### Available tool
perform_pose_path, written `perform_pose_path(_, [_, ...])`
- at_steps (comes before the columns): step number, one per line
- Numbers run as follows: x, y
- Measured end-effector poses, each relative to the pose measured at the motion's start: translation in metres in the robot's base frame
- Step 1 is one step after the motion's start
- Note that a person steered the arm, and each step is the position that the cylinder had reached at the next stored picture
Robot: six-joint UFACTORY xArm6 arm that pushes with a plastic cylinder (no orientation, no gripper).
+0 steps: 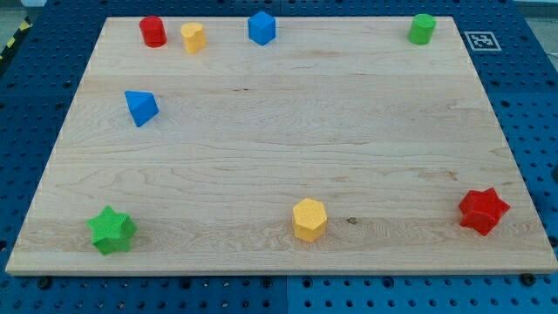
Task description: Move the red star center of the board
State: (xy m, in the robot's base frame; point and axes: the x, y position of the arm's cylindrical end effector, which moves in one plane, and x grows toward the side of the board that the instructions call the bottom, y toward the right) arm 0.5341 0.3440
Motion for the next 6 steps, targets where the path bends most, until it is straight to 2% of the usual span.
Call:
perform_pose_path(1, [0.054, -0.009])
perform_pose_path(2, [0.060, -0.012])
perform_pose_path(4, [0.060, -0.084])
perform_pose_path(6, [0.027, -0.111])
